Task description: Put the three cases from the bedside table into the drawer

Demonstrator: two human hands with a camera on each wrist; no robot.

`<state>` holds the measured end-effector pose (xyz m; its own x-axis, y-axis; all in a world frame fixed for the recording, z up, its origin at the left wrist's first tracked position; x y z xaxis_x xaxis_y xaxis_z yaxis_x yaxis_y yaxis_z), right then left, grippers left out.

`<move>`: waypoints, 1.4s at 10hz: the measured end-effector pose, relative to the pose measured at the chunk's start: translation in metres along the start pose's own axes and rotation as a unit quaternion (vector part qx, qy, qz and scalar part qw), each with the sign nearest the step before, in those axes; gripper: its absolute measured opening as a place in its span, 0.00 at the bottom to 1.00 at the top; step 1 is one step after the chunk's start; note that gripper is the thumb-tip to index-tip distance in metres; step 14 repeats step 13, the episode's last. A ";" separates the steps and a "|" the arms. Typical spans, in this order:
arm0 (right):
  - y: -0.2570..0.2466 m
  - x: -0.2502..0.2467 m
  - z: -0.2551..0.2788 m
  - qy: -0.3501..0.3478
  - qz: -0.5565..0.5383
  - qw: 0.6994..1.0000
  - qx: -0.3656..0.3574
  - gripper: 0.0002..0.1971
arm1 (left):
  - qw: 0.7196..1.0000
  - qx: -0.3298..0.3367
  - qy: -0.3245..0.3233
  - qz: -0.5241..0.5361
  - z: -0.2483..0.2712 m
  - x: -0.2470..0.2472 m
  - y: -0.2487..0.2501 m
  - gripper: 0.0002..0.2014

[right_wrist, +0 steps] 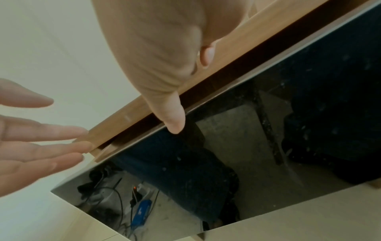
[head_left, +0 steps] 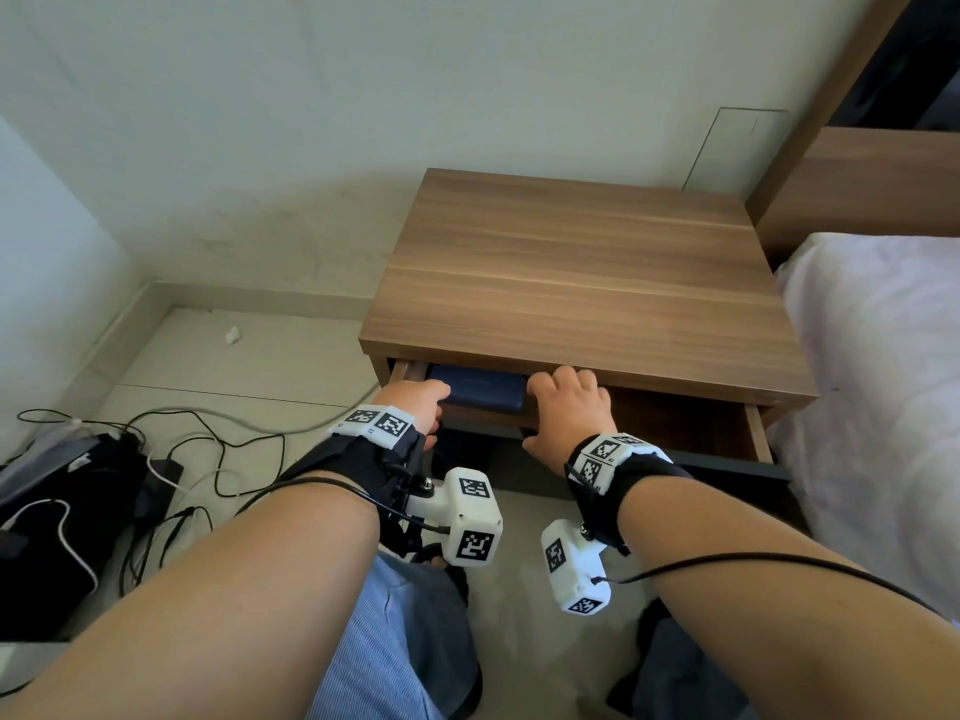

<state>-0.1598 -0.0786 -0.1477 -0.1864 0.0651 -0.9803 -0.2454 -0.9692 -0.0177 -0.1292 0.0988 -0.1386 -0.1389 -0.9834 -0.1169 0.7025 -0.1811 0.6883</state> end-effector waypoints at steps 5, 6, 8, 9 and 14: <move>0.006 -0.012 -0.053 0.094 0.058 0.994 0.013 0.28 | 0.998 0.031 -0.007 -0.054 -0.028 0.018 0.044 0.13; 0.004 -0.018 -0.063 0.103 0.080 0.991 0.007 0.26 | 0.996 0.036 -0.001 -0.084 -0.032 0.016 0.044 0.05; 0.000 -0.014 -0.064 0.086 0.088 0.992 -0.004 0.26 | 0.994 0.056 -0.025 -0.085 -0.033 0.022 0.047 0.11; 0.003 -0.015 -0.066 0.074 0.086 0.993 -0.005 0.29 | 0.995 0.057 -0.028 -0.082 -0.032 0.024 0.047 0.13; 0.006 -0.043 -0.067 -0.074 -0.007 0.997 -0.019 0.28 | 0.995 0.091 -0.034 -0.015 -0.011 0.021 0.061 0.05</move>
Point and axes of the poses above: each hand's wrist, its own z-axis away from the middle knuckle, its own x-axis out of the palm, y = z × x, the point moved 8 cm from there along -z, towards the middle knuckle, and after that the axes turned 8 degrees about z, right-handed, at the moved point
